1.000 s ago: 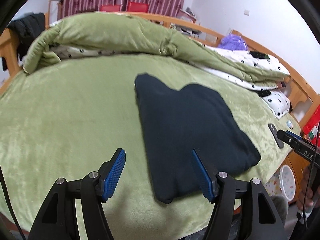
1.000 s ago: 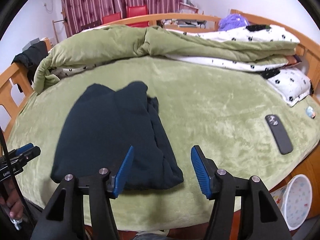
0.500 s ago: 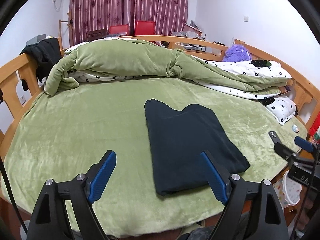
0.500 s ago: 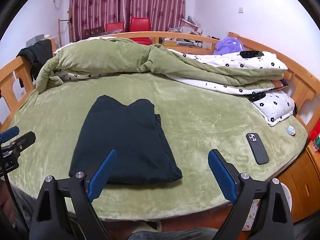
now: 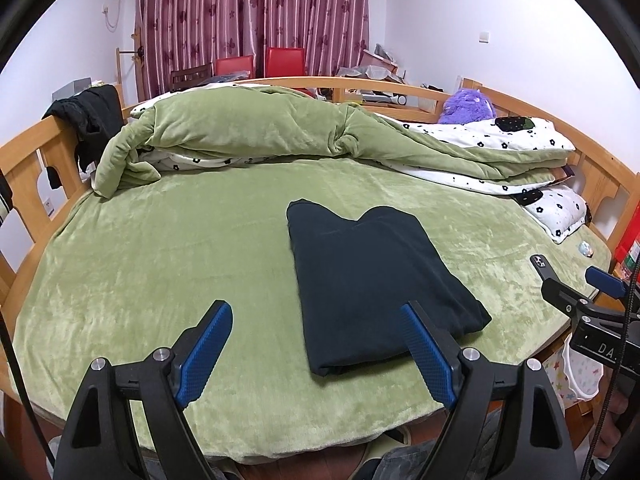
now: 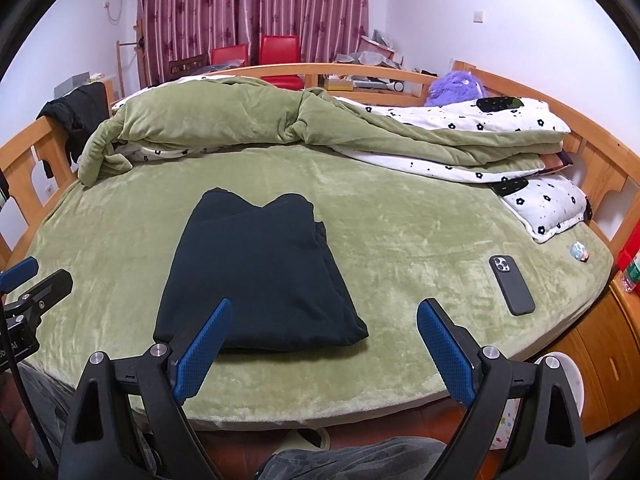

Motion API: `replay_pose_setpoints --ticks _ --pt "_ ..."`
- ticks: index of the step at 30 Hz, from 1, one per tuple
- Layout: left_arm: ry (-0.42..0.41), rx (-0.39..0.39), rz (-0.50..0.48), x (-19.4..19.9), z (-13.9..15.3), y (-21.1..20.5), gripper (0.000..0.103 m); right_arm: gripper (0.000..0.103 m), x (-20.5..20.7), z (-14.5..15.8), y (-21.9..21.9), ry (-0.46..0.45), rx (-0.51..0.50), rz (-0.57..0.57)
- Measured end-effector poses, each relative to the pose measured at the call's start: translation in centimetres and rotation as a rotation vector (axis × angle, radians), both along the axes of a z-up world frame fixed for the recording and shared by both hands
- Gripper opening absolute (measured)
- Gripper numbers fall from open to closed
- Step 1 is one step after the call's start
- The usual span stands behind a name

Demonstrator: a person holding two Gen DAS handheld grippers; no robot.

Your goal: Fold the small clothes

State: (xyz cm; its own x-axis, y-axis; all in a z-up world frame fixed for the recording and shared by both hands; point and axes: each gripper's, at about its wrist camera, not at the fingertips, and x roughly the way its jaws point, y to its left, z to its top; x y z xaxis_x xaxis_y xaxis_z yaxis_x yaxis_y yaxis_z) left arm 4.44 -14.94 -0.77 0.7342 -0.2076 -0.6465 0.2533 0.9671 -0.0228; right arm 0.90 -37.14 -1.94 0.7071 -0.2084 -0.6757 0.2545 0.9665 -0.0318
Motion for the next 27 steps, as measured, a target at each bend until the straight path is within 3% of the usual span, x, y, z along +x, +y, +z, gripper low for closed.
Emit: replay_pose_setpoints --ticks 27 --pt "-0.004 0.003 0.001 -0.8 0.1 0.3 0.085 0.093 -1.3 0.1 -0.4 -0.002 0.002 -0.012"
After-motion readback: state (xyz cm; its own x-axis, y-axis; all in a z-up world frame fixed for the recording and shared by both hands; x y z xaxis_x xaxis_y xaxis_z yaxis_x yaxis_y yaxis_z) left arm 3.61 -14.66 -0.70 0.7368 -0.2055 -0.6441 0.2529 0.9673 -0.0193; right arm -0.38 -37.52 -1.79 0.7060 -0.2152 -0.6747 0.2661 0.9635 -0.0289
